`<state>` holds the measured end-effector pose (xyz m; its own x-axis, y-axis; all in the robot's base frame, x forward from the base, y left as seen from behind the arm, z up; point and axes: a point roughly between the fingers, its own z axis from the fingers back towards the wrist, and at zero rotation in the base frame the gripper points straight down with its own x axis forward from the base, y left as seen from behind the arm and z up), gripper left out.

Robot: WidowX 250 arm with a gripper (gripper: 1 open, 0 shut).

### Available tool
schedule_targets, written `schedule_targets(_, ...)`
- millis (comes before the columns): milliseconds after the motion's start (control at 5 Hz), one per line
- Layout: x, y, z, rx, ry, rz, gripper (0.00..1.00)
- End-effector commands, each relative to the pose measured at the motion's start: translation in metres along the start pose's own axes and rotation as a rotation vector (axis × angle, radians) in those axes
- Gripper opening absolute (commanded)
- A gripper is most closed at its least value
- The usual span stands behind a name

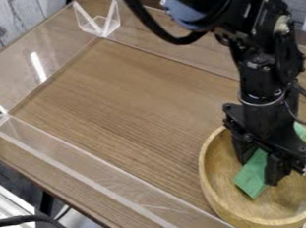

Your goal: Put the green block in the brown bowl

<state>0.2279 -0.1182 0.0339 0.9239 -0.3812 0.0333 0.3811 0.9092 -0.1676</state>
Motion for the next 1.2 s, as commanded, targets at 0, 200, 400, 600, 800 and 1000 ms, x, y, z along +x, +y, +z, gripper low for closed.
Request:
schedule_targets(0,-0.0043,0.0025,-0.0063,-0.006,0.033,0.013,0.0)
schedule_targets(200,-0.0043,0.0024,-0.0061,-0.01,0.035,0.014,0.0)
schedule_targets(400,-0.0043,0.0022,-0.0057,-0.015,0.037,0.015,0.0)
schedule_targets(600,-0.0044,0.0021,-0.0052,-0.019,0.039,0.016,0.0)
schedule_targets(800,-0.0045,0.0019,-0.0047,-0.023,0.042,0.018,0.0)
schedule_targets(1000,-0.0045,0.0017,-0.0045,-0.027,0.044,0.019,0.0)
